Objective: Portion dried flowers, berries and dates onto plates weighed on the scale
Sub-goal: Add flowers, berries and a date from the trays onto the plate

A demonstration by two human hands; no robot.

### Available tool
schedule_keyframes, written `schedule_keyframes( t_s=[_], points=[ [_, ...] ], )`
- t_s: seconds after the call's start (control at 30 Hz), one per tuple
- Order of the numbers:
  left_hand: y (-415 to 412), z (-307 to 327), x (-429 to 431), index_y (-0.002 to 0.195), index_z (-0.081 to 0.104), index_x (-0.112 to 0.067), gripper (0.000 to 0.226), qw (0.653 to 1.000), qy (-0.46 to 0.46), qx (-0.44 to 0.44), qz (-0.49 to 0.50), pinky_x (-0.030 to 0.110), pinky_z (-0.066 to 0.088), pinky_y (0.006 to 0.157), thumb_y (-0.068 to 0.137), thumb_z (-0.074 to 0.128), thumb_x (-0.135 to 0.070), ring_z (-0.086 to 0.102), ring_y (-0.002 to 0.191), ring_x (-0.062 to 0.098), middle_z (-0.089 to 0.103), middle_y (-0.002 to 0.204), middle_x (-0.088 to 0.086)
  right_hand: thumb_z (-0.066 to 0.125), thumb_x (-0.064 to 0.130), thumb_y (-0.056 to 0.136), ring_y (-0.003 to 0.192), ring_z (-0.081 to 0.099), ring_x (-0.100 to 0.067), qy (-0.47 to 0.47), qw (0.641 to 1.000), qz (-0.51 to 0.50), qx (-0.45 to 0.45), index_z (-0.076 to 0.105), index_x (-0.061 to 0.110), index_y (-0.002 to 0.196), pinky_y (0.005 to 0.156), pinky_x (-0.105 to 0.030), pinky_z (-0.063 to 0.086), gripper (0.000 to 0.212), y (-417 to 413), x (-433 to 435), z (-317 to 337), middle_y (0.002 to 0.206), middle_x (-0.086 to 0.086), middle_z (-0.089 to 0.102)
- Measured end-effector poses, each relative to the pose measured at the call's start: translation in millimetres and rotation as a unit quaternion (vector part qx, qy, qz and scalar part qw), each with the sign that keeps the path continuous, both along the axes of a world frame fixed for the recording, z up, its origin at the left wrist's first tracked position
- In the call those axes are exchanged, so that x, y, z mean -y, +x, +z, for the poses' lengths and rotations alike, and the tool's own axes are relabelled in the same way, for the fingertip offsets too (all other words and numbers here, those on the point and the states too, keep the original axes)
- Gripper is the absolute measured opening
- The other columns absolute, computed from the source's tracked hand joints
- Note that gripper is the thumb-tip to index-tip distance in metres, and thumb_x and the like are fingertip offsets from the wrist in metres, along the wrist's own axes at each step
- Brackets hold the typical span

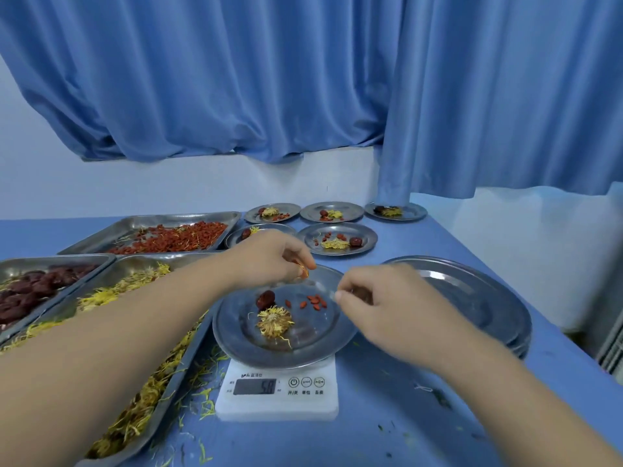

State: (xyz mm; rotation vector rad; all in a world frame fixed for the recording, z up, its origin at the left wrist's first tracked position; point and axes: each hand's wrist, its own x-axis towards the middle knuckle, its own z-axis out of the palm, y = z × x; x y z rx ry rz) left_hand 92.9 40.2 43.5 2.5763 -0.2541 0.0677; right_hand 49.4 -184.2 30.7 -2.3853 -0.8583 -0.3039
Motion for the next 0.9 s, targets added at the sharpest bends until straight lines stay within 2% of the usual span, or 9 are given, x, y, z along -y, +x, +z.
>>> schedule_keyframes(
  t_s=[0.17, 0.27, 0.4, 0.53, 0.63, 0.77, 0.9],
  points=[
    [-8.8, -9.2, -0.7, 0.098, 0.071, -0.030, 0.011, 0.996, -0.081, -0.014, 0.029, 0.025, 0.051, 0.078, 0.088, 0.067, -0.028, 0.069, 0.083, 0.002, 0.075, 0.087, -0.013, 0.045, 0.034, 0.093, 0.073, 0.053, -0.012, 0.007, 0.999, -0.011, 0.047, 0.058, 0.023, 0.081, 0.065, -0.034, 0.047, 0.020, -18.5, -4.0, -39.2, 0.075, 0.008, 0.056],
    [-11.3, -13.0, -1.3, 0.102, 0.066, -0.026, 0.015, 0.989, -0.133, -0.006, 0.056, 0.026, 0.050, 0.070, 0.087, 0.070, -0.028, 0.070, 0.073, 0.006, 0.073, 0.079, -0.008, 0.039, 0.036, 0.095, 0.070, 0.053, -0.014, -0.033, 0.994, -0.014, 0.102, 0.055, 0.024, 0.082, 0.061, -0.032, 0.045, 0.023, -22.1, 2.5, -44.7, 0.075, 0.007, 0.054],
    [-14.2, -16.8, -2.8, 0.100, 0.065, -0.019, 0.016, 0.979, -0.183, 0.009, 0.088, 0.027, 0.054, 0.066, 0.087, 0.072, -0.024, 0.070, 0.068, 0.009, 0.070, 0.070, -0.010, 0.041, 0.033, 0.094, 0.065, 0.051, -0.013, -0.035, 0.992, -0.011, 0.119, 0.053, 0.024, 0.079, 0.058, -0.032, 0.044, 0.022, -21.1, 9.6, -40.5, 0.069, 0.007, 0.052],
    [-16.2, -13.4, -2.1, 0.095, 0.069, -0.019, 0.011, 0.976, -0.190, 0.009, 0.103, 0.019, 0.050, 0.058, 0.086, 0.073, -0.024, 0.068, 0.066, 0.007, 0.071, 0.072, -0.009, 0.040, 0.033, 0.095, 0.064, 0.051, -0.012, -0.040, 0.992, -0.008, 0.119, 0.053, 0.023, 0.079, 0.058, -0.031, 0.044, 0.023, -18.1, 9.6, -40.9, 0.068, 0.007, 0.053],
    [-16.3, -10.4, -0.2, 0.094, 0.072, -0.023, 0.010, 0.984, -0.147, 0.012, 0.101, 0.022, 0.051, 0.065, 0.088, 0.070, -0.030, 0.068, 0.070, 0.005, 0.074, 0.086, -0.007, 0.039, 0.034, 0.095, 0.062, 0.051, -0.012, -0.051, 0.992, -0.006, 0.115, 0.053, 0.022, 0.078, 0.057, -0.031, 0.044, 0.025, -16.5, 8.0, -42.7, 0.067, 0.006, 0.052],
    [-19.8, -8.2, 5.2, 0.097, 0.074, -0.032, 0.031, 0.988, -0.109, -0.033, 0.105, 0.026, 0.049, 0.073, 0.097, 0.048, -0.049, 0.069, 0.087, 0.008, 0.073, 0.094, -0.015, 0.040, 0.034, 0.095, 0.062, 0.052, -0.013, -0.054, 0.992, -0.003, 0.112, 0.054, 0.020, 0.078, 0.057, -0.032, 0.045, 0.026, -16.8, 6.1, -44.8, 0.066, 0.005, 0.054],
    [-22.0, -9.5, 8.3, 0.099, 0.074, -0.032, 0.057, 0.982, -0.136, -0.064, 0.118, 0.029, 0.044, 0.072, 0.097, 0.027, -0.064, 0.067, 0.089, 0.013, 0.074, 0.093, -0.015, 0.041, 0.034, 0.095, 0.063, 0.053, -0.014, -0.052, 0.993, 0.006, 0.105, 0.056, 0.021, 0.080, 0.058, -0.033, 0.046, 0.026, -17.0, 4.9, -46.0, 0.067, 0.005, 0.055]
  ],
)
